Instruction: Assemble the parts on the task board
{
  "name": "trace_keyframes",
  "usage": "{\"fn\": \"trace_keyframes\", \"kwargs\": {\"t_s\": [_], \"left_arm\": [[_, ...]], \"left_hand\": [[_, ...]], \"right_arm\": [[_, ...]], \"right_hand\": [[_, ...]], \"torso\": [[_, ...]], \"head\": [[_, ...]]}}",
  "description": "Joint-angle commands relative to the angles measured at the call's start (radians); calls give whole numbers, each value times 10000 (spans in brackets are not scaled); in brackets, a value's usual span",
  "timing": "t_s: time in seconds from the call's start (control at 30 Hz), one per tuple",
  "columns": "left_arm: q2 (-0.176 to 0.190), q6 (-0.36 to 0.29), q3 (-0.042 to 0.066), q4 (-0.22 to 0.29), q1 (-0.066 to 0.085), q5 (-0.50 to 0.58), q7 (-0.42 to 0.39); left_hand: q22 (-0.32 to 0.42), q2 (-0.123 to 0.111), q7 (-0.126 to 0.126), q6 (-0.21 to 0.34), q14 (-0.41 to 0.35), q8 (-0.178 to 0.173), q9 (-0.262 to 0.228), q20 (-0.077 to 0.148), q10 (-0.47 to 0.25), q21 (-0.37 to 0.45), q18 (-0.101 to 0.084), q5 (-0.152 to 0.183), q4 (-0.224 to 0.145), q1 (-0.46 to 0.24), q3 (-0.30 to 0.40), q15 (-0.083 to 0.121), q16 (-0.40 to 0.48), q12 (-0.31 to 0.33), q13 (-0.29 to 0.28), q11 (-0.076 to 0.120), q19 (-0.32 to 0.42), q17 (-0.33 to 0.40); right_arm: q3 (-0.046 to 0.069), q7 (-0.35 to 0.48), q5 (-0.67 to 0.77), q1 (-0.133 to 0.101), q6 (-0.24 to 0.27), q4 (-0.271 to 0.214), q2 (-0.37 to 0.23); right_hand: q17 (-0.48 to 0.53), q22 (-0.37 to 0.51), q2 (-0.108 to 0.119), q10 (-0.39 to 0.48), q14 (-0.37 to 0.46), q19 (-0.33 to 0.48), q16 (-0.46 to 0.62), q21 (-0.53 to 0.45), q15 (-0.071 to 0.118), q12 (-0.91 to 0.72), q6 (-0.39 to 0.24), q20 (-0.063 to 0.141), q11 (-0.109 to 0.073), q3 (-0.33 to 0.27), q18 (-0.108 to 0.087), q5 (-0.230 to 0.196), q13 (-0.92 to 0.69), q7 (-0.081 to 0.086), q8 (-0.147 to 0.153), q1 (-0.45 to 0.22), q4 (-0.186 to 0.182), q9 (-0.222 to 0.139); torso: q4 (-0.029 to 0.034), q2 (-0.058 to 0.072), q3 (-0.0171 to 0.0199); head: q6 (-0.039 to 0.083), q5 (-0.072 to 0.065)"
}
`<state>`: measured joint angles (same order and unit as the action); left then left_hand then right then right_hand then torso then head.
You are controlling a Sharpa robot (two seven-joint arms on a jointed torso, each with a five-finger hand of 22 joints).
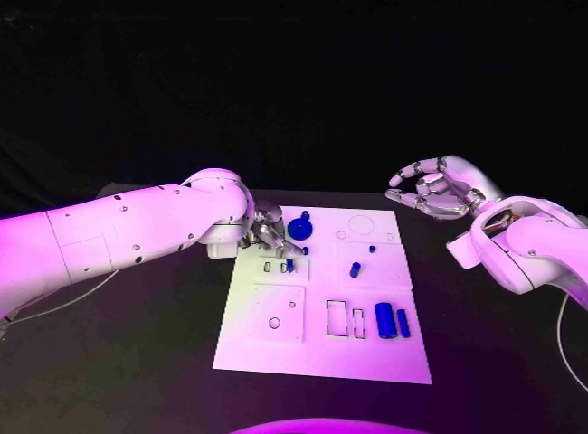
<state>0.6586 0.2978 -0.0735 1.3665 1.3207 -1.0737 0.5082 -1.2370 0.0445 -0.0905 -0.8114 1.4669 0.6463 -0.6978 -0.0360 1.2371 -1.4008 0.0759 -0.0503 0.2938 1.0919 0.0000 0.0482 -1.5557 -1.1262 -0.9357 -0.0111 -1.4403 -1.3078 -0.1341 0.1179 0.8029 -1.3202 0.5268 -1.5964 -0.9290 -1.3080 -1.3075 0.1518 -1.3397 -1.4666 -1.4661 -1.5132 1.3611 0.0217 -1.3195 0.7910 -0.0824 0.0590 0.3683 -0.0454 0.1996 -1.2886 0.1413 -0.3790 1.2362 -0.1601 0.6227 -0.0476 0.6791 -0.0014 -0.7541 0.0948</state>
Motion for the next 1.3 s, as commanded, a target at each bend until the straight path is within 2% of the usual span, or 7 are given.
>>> {"fn": "trace_keyframes", "kwargs": {"t_s": [0.03, 0.33, 0.6, 1.3], "left_arm": [[-66, 300, -5, -30, 12, -126, 70], [-239, 377, -68, -121, 1, -33, 74], [-342, 537, -116, -203, -10, 82, 79], [-419, 811, -138, -254, -81, 234, 82]], "left_hand": [[-14, 66, 55, 13, 983, 42, -19, -16, -60, -54, -119, 7, -4, -71, -54, 55, -31, -69, -14, 3, -52, -2468], [-38, 116, 63, 26, 983, 82, -64, -13, -76, -67, -122, 2, -23, 44, -81, 61, -32, -81, -20, 11, -52, -2469], [-72, 149, 65, 77, 986, 117, -121, -11, -98, -87, -126, 1, -34, 285, -114, 64, -39, -101, -30, 13, -52, -2479], [-134, 147, 55, 148, 1001, 138, -179, -15, -132, -122, -135, 2, -48, 652, -146, 57, -71, -120, -39, 6, -58, -2522]], "right_arm": [[3, -8, 9, -2, 187, 9, 5], [3, -29, 4, -2, 171, 47, 42], [3, -42, 3, -2, 160, 65, 54], [3, -55, 20, 1, 143, 126, 121]], "right_hand": [[-1143, -140, 53, 59, -679, -45, 65, -48, -30, 66, -68, 16, -5, 29, -165, 62, 10, 26, -52, 23, -42, 12], [-1141, -132, 40, 50, -678, -42, 69, -60, -31, 62, -70, 13, -5, 44, -167, 89, 5, 27, -74, 30, -47, 18], [-1148, -142, 32, 38, -680, -46, 68, -52, -31, 51, -68, 12, -5, 49, -164, 99, -6, 26, -84, 29, -52, 20], [-1150, -142, 24, 27, -683, -51, 73, -61, -25, 51, -71, 13, -16, 101, -164, 129, -1, 16, -137, 114, -5, 32]], "torso": [[11, 8, 4], [0, -3, -10], [7, 5, 0], [12, -3, 5]], "head": [[-31, -1], [-83, -5], [-117, -11], [-161, -4]]}}
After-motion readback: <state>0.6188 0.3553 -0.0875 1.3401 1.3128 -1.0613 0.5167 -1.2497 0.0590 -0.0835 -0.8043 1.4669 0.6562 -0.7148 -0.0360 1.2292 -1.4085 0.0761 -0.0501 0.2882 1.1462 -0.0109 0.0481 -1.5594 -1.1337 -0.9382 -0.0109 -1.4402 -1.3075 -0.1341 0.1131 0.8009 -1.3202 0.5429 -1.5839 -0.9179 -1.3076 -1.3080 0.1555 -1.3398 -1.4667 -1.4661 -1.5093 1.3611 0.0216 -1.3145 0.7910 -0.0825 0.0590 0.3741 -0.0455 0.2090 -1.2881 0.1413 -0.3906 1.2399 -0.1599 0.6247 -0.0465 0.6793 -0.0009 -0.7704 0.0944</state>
